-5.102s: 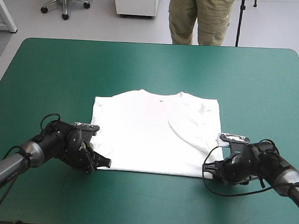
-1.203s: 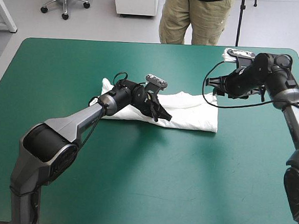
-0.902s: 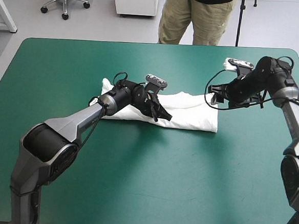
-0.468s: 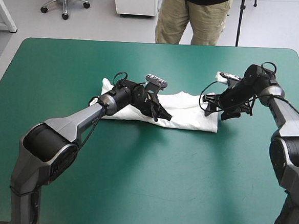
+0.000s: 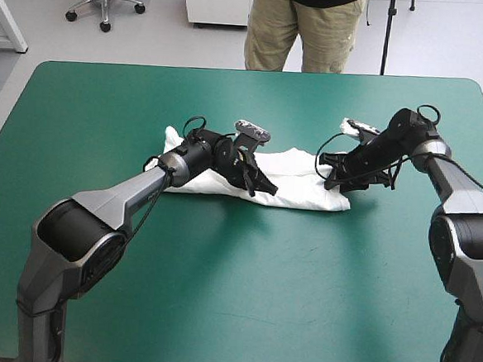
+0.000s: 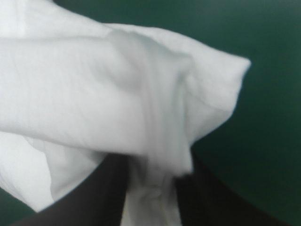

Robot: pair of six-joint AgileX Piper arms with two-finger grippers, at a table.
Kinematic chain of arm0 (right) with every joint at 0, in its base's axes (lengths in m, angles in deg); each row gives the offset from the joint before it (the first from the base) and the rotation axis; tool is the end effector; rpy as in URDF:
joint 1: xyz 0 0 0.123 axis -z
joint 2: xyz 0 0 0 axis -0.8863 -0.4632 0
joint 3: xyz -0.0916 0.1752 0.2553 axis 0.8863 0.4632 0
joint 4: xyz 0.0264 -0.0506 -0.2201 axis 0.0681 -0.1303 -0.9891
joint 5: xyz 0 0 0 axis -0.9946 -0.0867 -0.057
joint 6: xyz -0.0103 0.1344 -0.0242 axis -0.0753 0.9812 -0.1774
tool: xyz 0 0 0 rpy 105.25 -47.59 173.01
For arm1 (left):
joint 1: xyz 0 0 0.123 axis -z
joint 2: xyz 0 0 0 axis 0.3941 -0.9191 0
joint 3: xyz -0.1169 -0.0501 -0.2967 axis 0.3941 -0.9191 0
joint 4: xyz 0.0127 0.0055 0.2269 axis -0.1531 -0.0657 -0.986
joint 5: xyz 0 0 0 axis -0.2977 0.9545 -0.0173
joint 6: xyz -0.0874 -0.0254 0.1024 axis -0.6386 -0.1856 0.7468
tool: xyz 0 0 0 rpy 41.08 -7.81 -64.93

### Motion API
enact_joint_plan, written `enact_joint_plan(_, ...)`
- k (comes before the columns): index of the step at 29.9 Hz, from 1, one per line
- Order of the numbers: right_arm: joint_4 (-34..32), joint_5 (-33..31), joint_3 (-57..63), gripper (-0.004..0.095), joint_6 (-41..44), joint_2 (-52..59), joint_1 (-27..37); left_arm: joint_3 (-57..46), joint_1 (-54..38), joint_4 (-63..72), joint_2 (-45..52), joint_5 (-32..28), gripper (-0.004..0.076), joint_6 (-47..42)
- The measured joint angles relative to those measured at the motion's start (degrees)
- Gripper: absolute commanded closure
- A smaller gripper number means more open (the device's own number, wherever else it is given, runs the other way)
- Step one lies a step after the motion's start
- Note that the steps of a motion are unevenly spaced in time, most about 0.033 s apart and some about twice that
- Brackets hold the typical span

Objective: Fold the cloth

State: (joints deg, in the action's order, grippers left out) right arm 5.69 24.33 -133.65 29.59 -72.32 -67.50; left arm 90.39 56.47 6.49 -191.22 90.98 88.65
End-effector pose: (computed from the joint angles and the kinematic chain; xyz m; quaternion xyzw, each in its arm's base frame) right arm 0.4175 0.0958 0.2113 -0.0168 0.9724 0.2242 0.0620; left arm 0.3839 -0.2743 0.2161 0.2874 0.9188 -0.1404 0.2313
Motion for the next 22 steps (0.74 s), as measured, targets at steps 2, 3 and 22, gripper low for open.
enact_joint_plan(2, 0.68, 0.19, 0.0, 0.0922, -0.52, -0.32, -0.58, 0.0, 0.0, 0.0, 0.0, 0.0, 0.0733, 0.0)
enact_joint_plan(3, 0.81, 0.2, 0.0, 0.0924, -0.66, -0.36, -0.72, 0.0, 0.0, 0.0, 0.0, 0.0, 0.0733, 0.0)
enact_joint_plan(22, 6.86, -6.84, -11.37, 0.0925, -1.84, 9.29, -3.42, 0.06, 0.0, -0.06, -0.02, 0.0, 0.0733, 0.0)
